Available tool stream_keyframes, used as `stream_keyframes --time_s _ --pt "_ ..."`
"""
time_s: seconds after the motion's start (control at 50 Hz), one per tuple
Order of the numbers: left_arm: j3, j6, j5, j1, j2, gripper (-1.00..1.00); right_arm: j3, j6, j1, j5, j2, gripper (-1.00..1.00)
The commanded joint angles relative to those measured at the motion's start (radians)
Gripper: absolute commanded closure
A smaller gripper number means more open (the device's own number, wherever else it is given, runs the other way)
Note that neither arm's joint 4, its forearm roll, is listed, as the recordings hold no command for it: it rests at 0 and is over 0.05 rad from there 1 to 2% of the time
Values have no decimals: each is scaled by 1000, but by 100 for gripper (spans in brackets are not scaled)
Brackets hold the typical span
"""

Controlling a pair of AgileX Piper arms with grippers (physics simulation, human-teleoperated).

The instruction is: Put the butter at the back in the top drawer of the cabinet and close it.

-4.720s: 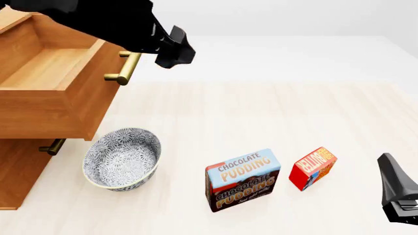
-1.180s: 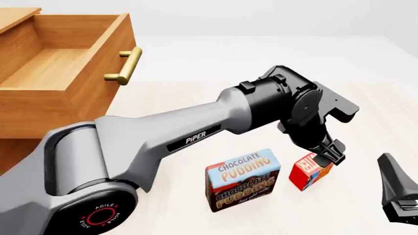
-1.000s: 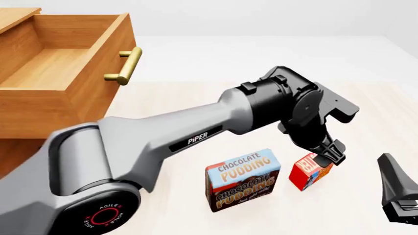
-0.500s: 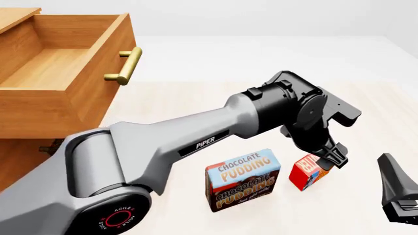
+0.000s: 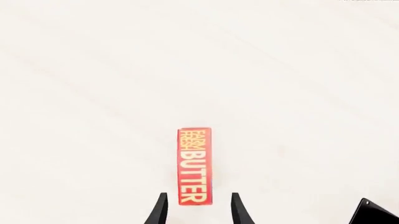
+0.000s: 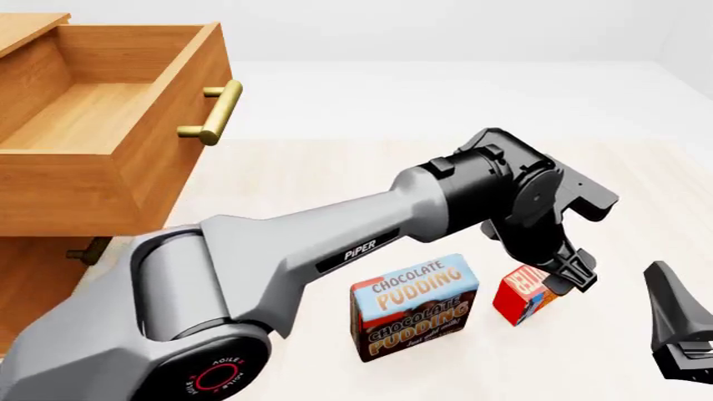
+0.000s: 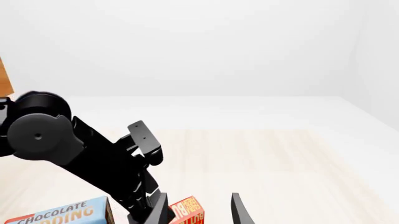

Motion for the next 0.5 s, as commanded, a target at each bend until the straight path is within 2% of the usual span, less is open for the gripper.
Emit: stream_keyframes --time_s 0.02,0.5 --pt "-1 -8 -3 0 7 -100 0 0 0 0 0 -100" --pt "11 -3 -16 12 10 -100 0 0 0 0 0 -100"
